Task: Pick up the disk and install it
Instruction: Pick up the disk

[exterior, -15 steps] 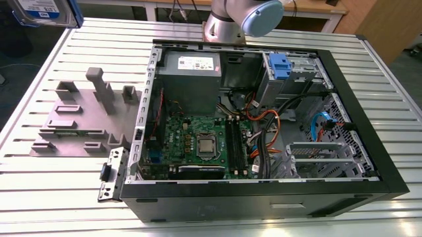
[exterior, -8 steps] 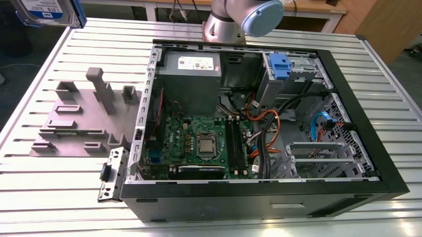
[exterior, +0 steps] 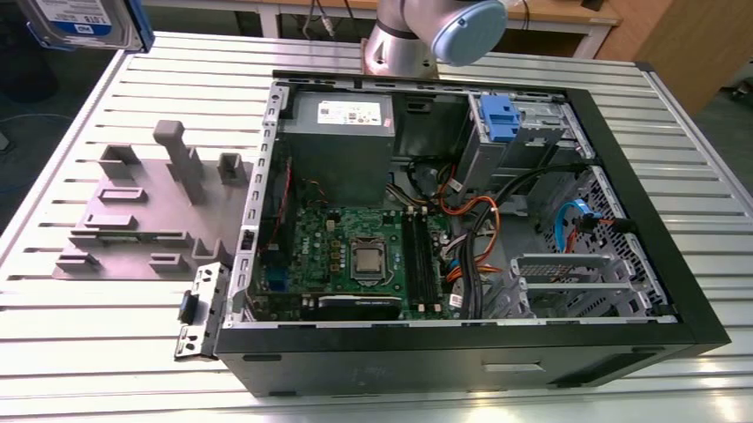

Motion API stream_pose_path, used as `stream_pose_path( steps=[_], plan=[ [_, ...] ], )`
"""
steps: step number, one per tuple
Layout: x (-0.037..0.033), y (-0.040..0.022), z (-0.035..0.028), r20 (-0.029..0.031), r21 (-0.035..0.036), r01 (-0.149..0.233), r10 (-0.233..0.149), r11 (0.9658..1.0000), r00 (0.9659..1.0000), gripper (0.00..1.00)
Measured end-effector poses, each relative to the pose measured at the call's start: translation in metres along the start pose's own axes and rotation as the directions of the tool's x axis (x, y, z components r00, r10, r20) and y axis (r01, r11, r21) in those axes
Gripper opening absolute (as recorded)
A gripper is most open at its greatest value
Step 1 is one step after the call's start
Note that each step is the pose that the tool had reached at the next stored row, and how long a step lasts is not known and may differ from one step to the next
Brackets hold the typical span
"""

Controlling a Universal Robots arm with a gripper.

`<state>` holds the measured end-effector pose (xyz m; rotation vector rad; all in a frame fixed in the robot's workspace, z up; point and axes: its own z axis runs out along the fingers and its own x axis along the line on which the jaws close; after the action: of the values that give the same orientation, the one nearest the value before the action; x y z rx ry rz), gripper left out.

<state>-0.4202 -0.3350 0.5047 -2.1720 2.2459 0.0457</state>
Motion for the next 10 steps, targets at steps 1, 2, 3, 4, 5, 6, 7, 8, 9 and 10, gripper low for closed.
stream_pose_path(
  steps=[1, 2, 3, 4, 5, 6, 7, 8, 9, 10],
  plan=[
    [0.0001, 0.0000, 0.0000, 0.0000, 0.0000, 0.000, 0.000, 1.0000, 1.0000, 0.36],
    [0.0002, 0.0000, 0.0000, 0.0000, 0.0000, 0.000, 0.000, 1.0000, 1.0000, 0.36],
    [0.0002, -0.0001, 0.0000, 0.0000, 0.0000, 0.000, 0.000, 1.0000, 1.0000, 0.36],
    [0.0003, -0.0003, 0.0000, 0.0000, 0.0001, 0.000, 0.000, 1.0000, 1.0000, 0.36],
    [0.0003, -0.0007, 0.0000, 0.0000, 0.0001, 0.000, 0.000, 1.0000, 1.0000, 0.36],
    [0.0002, -0.0029, 0.0000, 0.0001, 0.0000, 0.000, 0.000, 1.0000, 1.0000, 0.36],
    [0.0001, -0.0052, 0.0000, 0.0001, 0.0000, 0.000, 0.000, 1.0000, 1.0000, 0.36],
    [0.0001, -0.0067, 0.0000, 0.0000, 0.0001, 0.000, 0.000, 1.0000, 1.0000, 0.36],
    [0.0000, -0.0080, -0.0001, -0.0001, 0.0001, 0.000, 0.000, 1.0000, 1.0000, 0.36],
    [-0.0001, -0.0094, 0.0000, 0.0001, 0.0000, 0.000, 0.000, 1.0000, 1.0000, 0.36]
  ],
)
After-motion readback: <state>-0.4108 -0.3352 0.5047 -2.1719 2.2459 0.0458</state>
